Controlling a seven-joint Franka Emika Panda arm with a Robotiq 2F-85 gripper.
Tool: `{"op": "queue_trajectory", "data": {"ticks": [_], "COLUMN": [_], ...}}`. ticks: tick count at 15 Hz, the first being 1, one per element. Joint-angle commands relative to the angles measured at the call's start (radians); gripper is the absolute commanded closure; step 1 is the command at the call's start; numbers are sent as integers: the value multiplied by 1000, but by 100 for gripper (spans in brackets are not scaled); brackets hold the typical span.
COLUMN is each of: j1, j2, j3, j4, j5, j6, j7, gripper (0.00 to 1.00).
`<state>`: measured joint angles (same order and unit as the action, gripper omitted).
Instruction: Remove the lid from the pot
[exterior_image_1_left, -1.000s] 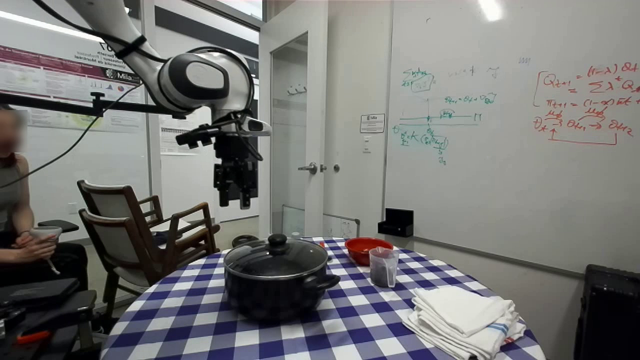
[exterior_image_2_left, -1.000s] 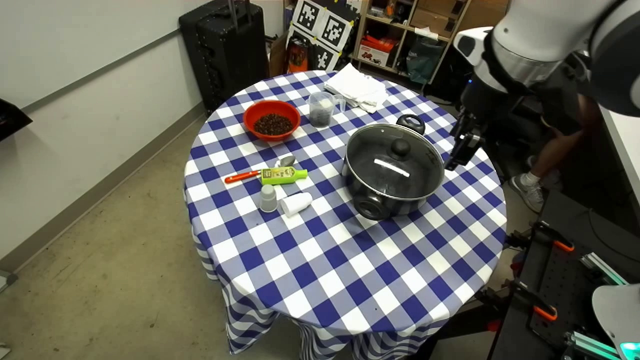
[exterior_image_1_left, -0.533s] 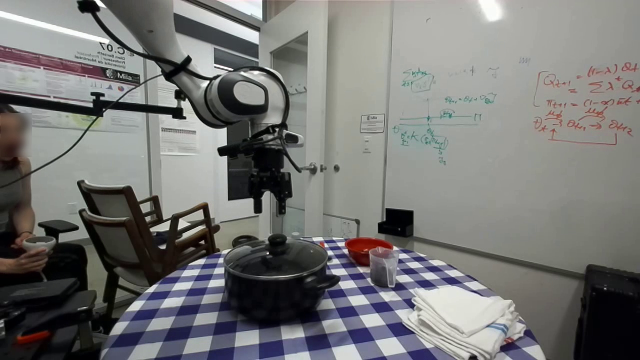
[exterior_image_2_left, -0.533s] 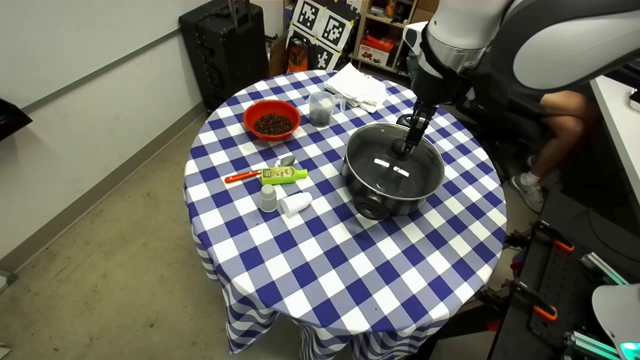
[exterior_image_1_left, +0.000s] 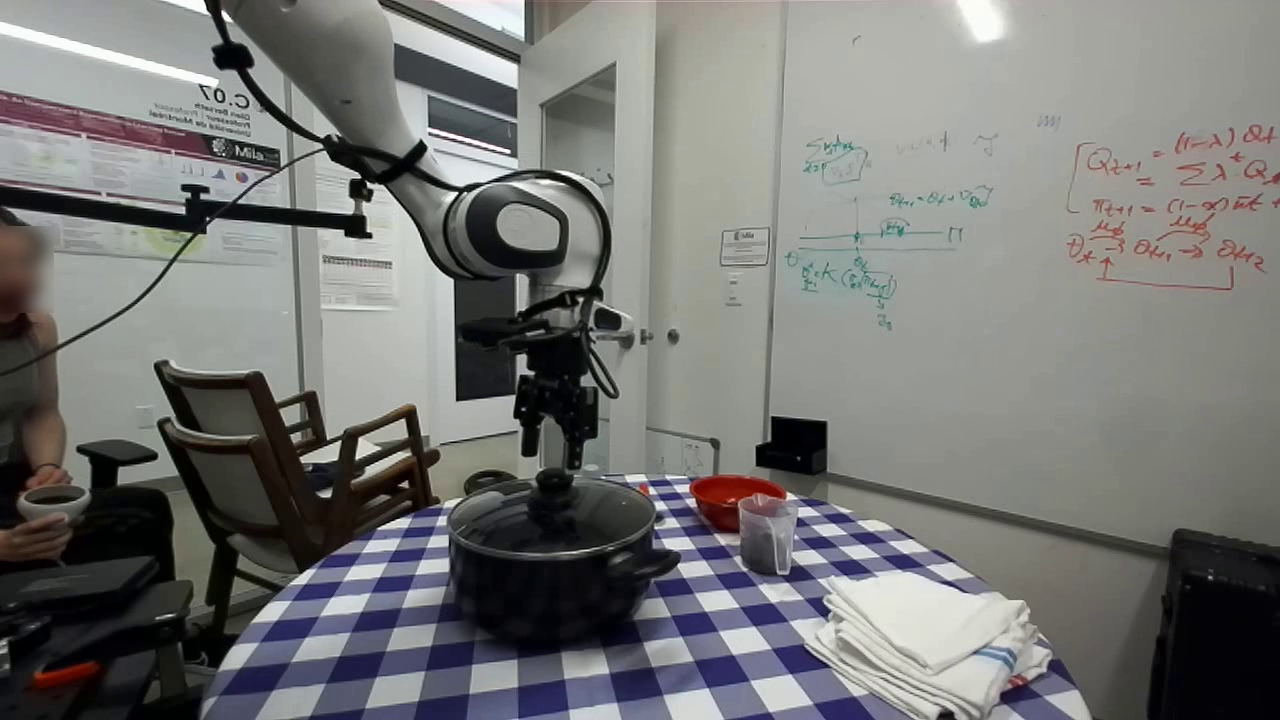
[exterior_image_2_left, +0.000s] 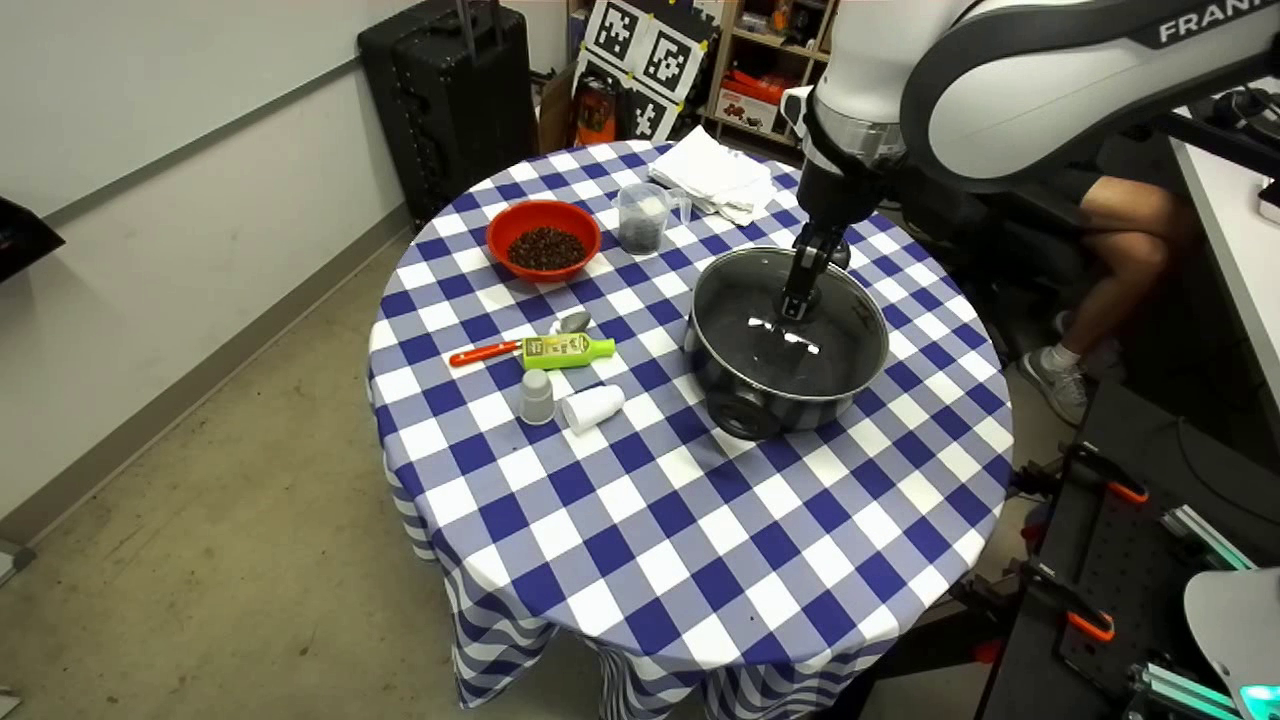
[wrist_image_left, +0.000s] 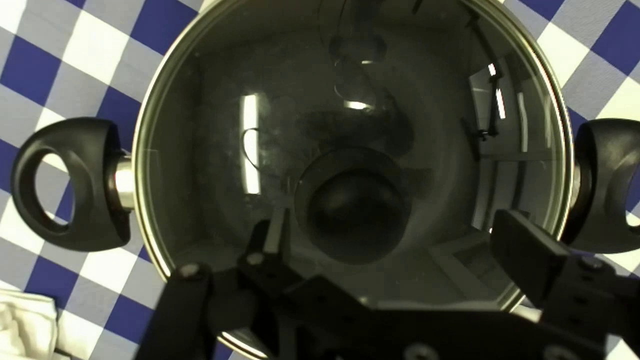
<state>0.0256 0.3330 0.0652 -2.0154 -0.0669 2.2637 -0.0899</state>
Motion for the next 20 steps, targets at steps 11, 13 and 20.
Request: {"op": "queue_trajectory", "data": {"ticks": [11,13,20], "j1": [-44,-42,-45], "j2": [42,30,-146], "j3": [-1,2,15], "j4": [19,16,-72], "j5": [96,98,94], "j6": [-28,-35,-5], "j7": [-51,-53,-117], "gripper": [65,75,75]}}
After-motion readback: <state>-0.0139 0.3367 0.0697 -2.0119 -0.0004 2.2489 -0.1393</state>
